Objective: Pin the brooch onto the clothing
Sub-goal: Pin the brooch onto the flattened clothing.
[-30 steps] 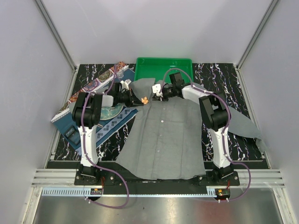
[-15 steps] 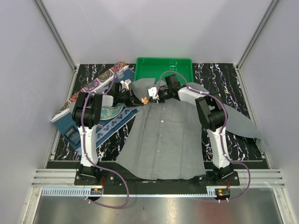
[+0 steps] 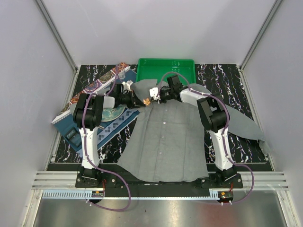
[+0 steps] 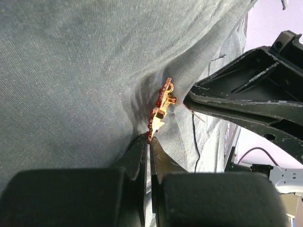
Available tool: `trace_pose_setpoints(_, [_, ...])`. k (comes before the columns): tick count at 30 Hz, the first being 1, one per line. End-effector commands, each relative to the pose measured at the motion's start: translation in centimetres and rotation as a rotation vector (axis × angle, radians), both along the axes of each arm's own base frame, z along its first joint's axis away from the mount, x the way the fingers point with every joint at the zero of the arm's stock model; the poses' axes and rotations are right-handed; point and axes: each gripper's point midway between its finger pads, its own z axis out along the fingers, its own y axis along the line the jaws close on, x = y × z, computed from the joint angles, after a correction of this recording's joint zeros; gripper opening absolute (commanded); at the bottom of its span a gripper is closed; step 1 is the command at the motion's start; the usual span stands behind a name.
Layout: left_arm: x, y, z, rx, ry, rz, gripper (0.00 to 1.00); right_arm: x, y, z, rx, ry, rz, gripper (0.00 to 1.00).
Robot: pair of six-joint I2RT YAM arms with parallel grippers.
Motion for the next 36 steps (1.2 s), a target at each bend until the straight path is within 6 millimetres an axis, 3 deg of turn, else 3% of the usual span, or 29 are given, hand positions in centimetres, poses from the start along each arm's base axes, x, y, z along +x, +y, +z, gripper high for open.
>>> trace_pose_setpoints(1, [0.8,-0.2,0.4,-0.009,-0.038,-0.009,0.00,1.2,1.5,1.4,0.046,-0.038,-0.001,0.12])
trace_pose_setpoints(12, [1.0,-0.2,0.4,-0.012,-0.038,-0.007,0.00,0.7,1.4,0.6,0.019,-0.038,0.026,0.14])
trace_pose_setpoints(22, [1.1,-0.3,0.7,-0.017,-0.043,-0.009,0.00,0.1,1.8,1.5,0.040,-0.040,0.063,0.15])
trace_pose_setpoints(36, [1.0,-0.3,0.6,-0.020,-0.043,-0.012,0.00,-0.5,2.0,1.2,0.026,-0.031,0.082,0.13])
